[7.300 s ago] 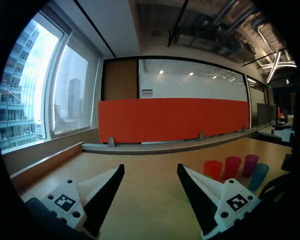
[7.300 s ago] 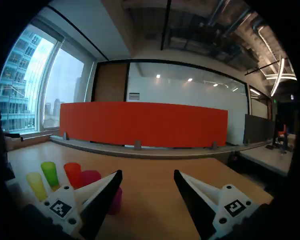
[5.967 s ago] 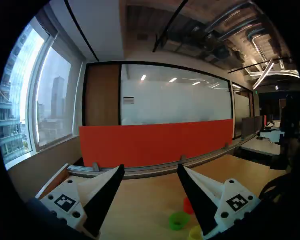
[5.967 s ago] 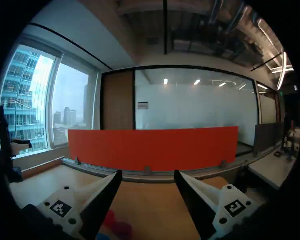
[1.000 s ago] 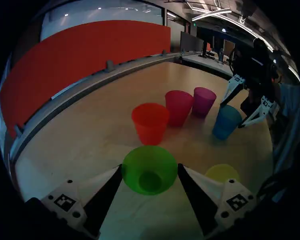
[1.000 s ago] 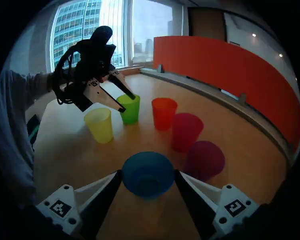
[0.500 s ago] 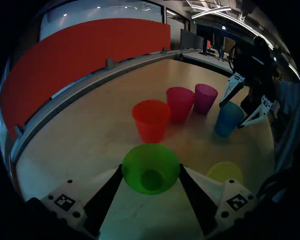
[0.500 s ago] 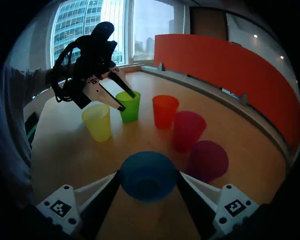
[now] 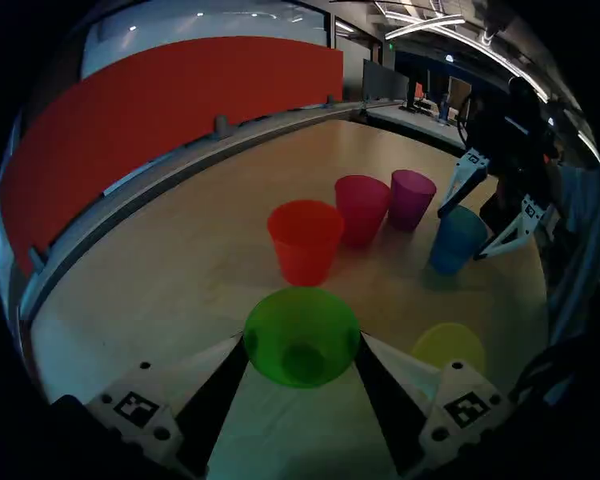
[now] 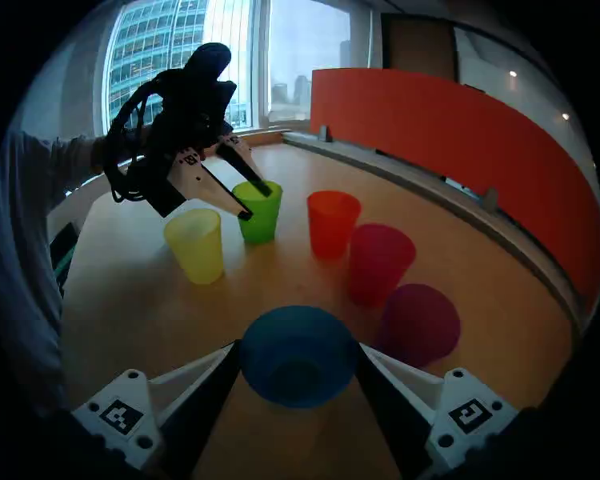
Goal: Pour water
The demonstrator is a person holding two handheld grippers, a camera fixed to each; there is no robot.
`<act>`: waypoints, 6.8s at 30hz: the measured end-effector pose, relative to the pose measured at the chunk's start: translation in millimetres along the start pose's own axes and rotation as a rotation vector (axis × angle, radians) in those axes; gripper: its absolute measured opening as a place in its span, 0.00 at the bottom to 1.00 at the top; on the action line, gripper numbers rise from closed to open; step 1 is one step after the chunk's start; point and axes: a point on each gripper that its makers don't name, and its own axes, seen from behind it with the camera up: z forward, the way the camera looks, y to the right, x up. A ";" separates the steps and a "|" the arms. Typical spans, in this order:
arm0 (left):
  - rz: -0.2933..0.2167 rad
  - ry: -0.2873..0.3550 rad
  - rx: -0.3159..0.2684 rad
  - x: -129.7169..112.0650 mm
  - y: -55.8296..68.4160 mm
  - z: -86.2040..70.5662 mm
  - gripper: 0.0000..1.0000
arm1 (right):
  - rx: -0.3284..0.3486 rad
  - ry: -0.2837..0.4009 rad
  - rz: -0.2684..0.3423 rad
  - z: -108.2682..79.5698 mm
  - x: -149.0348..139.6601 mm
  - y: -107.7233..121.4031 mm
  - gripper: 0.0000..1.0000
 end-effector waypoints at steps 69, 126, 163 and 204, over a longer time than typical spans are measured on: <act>-0.064 0.482 0.107 105.7 38.7 -141.1 0.89 | -0.152 0.378 -0.053 -85.4 123.6 -1.5 0.92; -0.012 0.609 0.033 118.6 123.5 -161.5 0.89 | -0.137 0.496 -0.219 -116.3 223.1 -5.3 0.92; 0.014 0.639 -0.025 137.3 152.8 -153.8 0.88 | -0.243 0.495 -0.624 -105.7 300.6 -4.8 0.92; 0.043 0.647 -0.055 150.9 162.4 -145.8 0.88 | -0.389 0.476 -1.022 -98.2 355.9 -0.8 0.92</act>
